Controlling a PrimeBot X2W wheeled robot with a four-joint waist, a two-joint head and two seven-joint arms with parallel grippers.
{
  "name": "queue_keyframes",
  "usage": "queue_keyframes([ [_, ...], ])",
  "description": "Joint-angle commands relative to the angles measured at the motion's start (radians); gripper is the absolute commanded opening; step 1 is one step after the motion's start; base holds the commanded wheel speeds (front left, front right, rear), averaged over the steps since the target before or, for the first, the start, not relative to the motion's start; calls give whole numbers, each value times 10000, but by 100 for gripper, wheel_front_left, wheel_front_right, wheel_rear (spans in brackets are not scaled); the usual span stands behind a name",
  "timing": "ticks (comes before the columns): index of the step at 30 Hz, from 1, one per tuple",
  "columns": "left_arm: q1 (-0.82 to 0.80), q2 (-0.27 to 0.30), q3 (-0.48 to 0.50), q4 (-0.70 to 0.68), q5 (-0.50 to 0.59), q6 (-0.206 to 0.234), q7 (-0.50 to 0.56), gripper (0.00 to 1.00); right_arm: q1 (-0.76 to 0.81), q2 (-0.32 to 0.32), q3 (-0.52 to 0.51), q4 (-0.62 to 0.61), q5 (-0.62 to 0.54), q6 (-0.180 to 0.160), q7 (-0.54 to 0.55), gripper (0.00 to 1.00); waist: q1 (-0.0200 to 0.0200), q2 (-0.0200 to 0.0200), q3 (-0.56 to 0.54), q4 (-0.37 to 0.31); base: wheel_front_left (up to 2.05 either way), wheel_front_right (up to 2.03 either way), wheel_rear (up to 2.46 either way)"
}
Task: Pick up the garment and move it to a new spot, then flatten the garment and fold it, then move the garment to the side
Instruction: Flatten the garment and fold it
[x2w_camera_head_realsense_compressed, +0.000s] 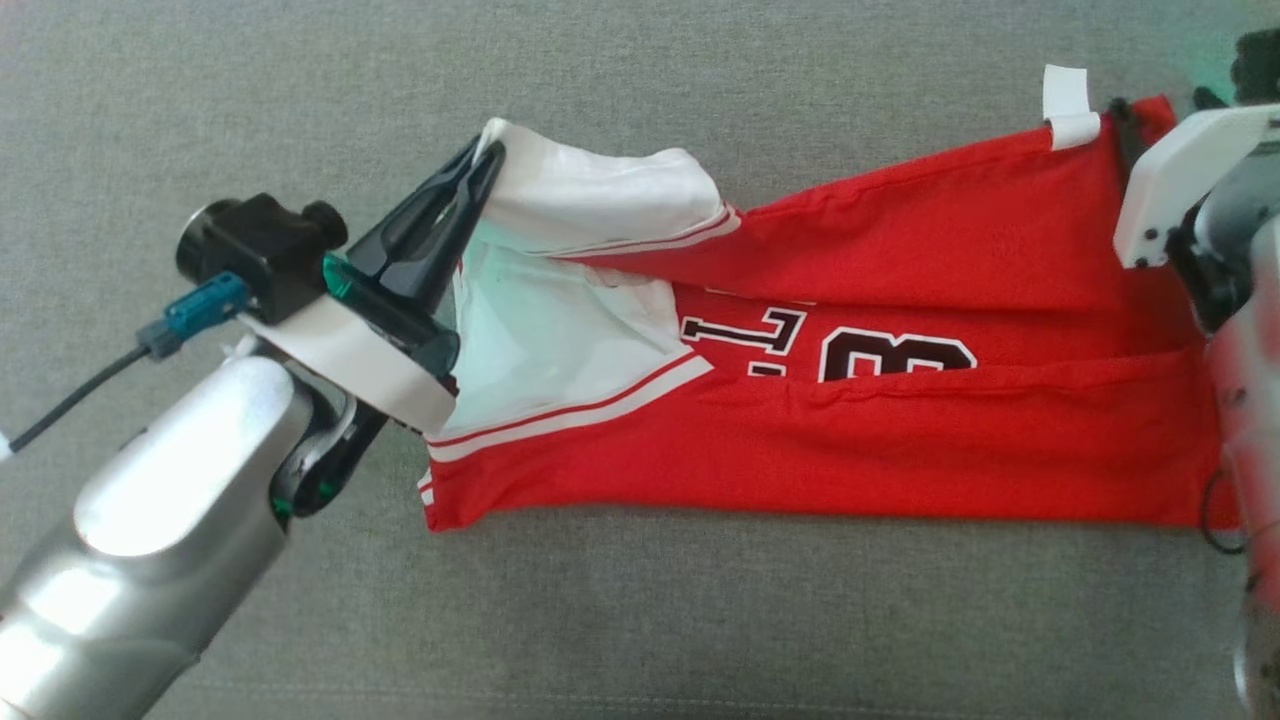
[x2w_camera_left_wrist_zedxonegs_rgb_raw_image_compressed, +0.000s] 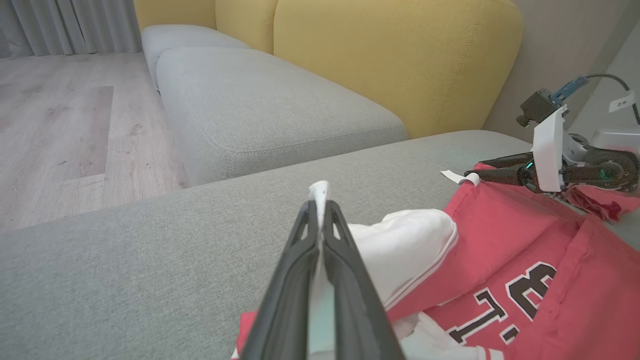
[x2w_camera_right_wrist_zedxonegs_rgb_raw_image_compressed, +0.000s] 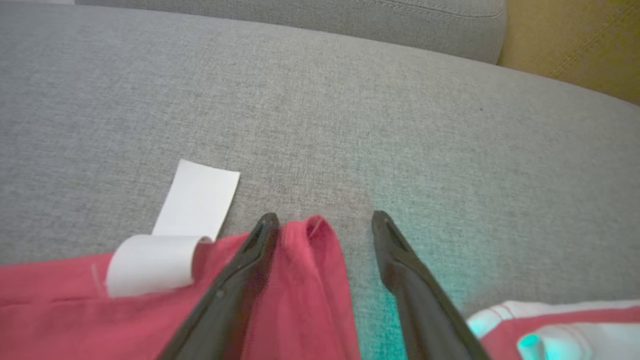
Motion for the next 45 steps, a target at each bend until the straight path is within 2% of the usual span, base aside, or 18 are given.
queue_keyframes([
  [1,-611,408,500,-239,22,62,-100,0,-119,-107,208,145,-38,-9,159,0,-1,0,14,-11,0,0,0],
  [3,-651,413,525,-193,17,65,-112,0,-199,-126,241,285,-22,-9,138,0,-1,0,-4,-30,0,0,0],
  [10,-746,437,1031,474,-675,110,-103,0,-868,135,739,567,828,-9,-1147,0,-1,0,-424,-509,0,0,0],
  [19,-1927,773,1309,1590,-389,122,125,0,-1558,261,1277,75,2535,-9,-2351,0,-1,0,-250,-1199,0,0,0],
  [24,-3096,524,1350,2693,-35,-23,6,0,-1886,147,1615,-30,3085,-9,-2644,0,-1,0,-65,-1360,0,0,0],
  [32,-4713,-239,1428,4607,739,32,-1021,0,-2494,179,1887,124,3557,-9,-3231,0,-1,0,9,-1436,0,0,0],
  [37,-4495,-597,1129,5217,893,-339,-1217,0,-2232,113,2101,444,3909,-9,-3444,0,-1,0,-335,-1315,0,0,0],
  [45,-3056,-624,660,5021,775,-620,-1297,0,-1012,-372,2718,622,4723,-9,-3466,0,-1,0,-1099,-927,0,0,0],
])
